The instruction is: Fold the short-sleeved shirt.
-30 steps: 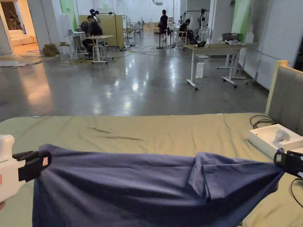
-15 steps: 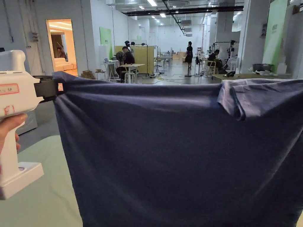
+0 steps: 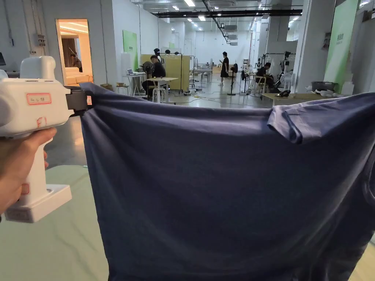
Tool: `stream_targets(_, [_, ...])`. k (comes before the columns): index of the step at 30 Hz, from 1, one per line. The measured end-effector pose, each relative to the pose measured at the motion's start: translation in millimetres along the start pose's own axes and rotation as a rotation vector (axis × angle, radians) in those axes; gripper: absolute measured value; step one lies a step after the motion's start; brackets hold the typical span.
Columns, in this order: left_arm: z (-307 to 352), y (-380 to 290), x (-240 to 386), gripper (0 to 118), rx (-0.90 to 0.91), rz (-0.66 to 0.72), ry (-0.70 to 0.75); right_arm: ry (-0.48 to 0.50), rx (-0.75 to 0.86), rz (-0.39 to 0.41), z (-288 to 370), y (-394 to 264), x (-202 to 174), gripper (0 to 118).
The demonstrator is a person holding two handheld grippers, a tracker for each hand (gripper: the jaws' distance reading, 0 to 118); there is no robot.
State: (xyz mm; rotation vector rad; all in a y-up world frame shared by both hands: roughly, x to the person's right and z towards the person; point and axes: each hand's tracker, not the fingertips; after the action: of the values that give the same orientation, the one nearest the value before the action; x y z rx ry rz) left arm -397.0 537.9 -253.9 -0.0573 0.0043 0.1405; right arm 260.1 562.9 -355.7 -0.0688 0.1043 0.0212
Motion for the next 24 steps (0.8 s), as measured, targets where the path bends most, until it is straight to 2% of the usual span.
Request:
stream_targets(2, [-23, -4, -4, 4, -0.018, 0.014, 0.006, -0.013, -0.012, -0.009, -19, -3, -3, 6])
stream_targets(7, [-69, -16, -10, 4, -0.035, 0.031, 0.038, -0.058, -0.031, 0.037, -67, -15, -10, 6])
stream_targets(14, [-111, -21, -6, 4, -0.053, -0.002, 0.069, -0.06, -0.031, -0.044, -117, -19, -13, 6])
stream_targets(17, [-126, -19, -4, 4, -0.068, -0.026, 0.088, -0.079, -0.045, -0.031, -136, -20, -17, 6])
stream_targets(18, [-133, -20, -4, 4, -0.073, -0.032, 0.096, -0.097, -0.069, 0.009, -144, -20, -19, 6])
stream_targets(19, [-139, -21, -5, 4, -0.074, -0.033, 0.095, -0.111, -0.074, 0.015, -150, -21, -20, 6])
stream_targets(22, [-154, -26, -7, 4, -0.078, -0.028, 0.104, -0.104, -0.088, -0.033, -165, -24, -19, 6])
stream_targets(24, [-163, -29, -7, 4, -0.078, -0.026, 0.098, -0.098, -0.072, -0.034, -173, -28, -18, 6])
